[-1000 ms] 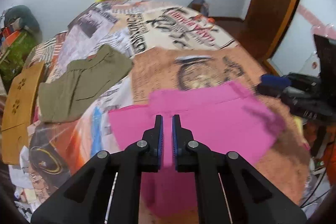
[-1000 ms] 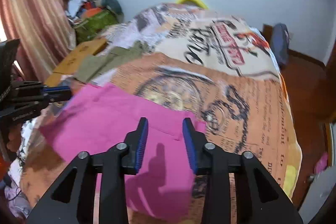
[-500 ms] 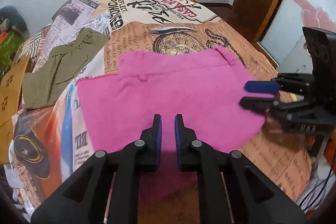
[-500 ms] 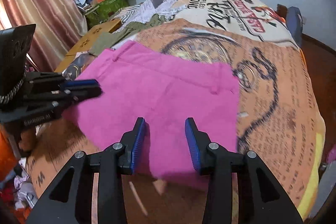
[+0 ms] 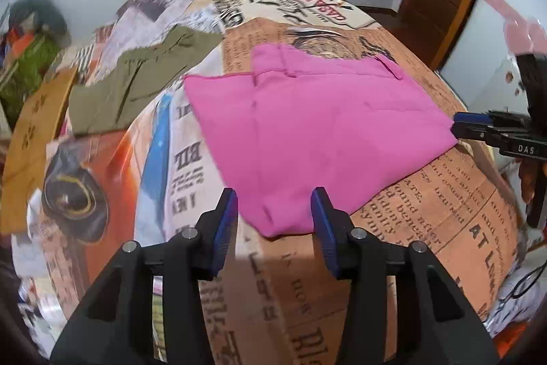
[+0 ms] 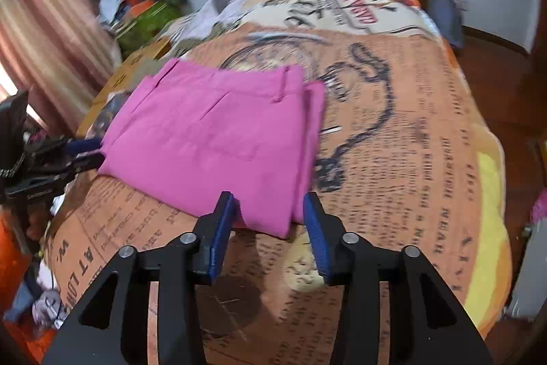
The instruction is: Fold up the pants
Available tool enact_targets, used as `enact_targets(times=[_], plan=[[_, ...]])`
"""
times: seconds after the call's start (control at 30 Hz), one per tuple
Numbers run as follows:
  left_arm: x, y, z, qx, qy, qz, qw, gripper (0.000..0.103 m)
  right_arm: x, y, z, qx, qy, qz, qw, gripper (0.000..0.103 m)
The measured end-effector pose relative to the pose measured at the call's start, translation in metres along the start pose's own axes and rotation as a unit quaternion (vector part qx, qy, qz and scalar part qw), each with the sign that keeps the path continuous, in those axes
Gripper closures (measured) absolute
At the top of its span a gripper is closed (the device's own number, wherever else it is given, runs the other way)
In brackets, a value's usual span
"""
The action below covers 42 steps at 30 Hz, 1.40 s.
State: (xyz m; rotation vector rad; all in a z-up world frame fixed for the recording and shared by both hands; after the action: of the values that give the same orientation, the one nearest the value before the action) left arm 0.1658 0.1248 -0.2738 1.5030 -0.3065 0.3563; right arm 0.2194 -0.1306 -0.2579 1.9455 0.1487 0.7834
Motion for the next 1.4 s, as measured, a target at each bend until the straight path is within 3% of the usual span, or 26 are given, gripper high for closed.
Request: enact_targets(times=[0.1, 0.2, 0.3, 0.33, 0.57, 0.77, 0.83, 1.0, 1.13, 1.4], plan=[[0.006, 0.008, -0.01, 0.019, 0.015, 0.004, 0.9997, 0.058, 0.008, 0.012, 0.007, -0.005, -0.014, 0.023, 1.0, 0.063], [0.019, 0.018, -0.016, 0.016, 0.028, 0.018, 0.9993, 0.057, 0.02, 0.02, 0.012, -0.012, -0.017, 0.04, 0.999, 0.053], [0.033, 0.017, -0.017, 0.013, 0.033, 0.026, 0.999, 0.044, 0.032, 0.019, 0.015, -0.022, -0.008, 0.046, 0.999, 0.049], [0.037, 0.014, -0.017, 0.012, 0.033, 0.025, 0.9991, 0.039, 0.033, 0.017, 0.014, -0.022, -0.007, 0.044, 0.999, 0.049], [0.043, -0.023, -0.021, -0.027, 0.065, -0.017, 0.9974, 0.033, 0.033, -0.016, 0.021, -0.002, -0.018, 0.004, 1.0, 0.049], [0.045, -0.033, -0.023, -0.065, 0.075, -0.018, 0.9949, 0.027, 0.031, -0.042, 0.03, 0.013, -0.025, -0.031, 0.999, 0.047], [0.048, -0.034, -0.02, -0.067, 0.066, -0.016, 0.9954, 0.027, 0.033, -0.045, 0.032, 0.016, -0.029, -0.032, 0.999, 0.041], [0.059, -0.041, -0.012, -0.074, 0.056, -0.021, 0.9955, 0.027, 0.036, -0.05, 0.03, 0.052, -0.029, -0.038, 0.997, 0.04], [0.066, -0.05, -0.01, -0.085, 0.06, -0.028, 0.9942, 0.017, 0.039, -0.054, 0.024, 0.062, -0.009, -0.039, 0.997, 0.038], [0.077, -0.058, -0.004, -0.104, 0.059, -0.042, 0.992, 0.016, 0.05, -0.06, 0.022, 0.081, -0.004, -0.032, 0.996, 0.042]])
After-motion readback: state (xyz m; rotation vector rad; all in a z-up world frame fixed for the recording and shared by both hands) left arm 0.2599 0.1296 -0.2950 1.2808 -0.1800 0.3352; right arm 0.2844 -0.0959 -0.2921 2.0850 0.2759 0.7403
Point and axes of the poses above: each gripper's, at about its wrist camera, not at the fingertips, and y roughly against the way its jaws point, z to its right, x to its top, the point moved 6 cm from there along -y, roughly the way its jaws point, and after that the axes turned 7 degrees about -z, right-handed, at the moved point
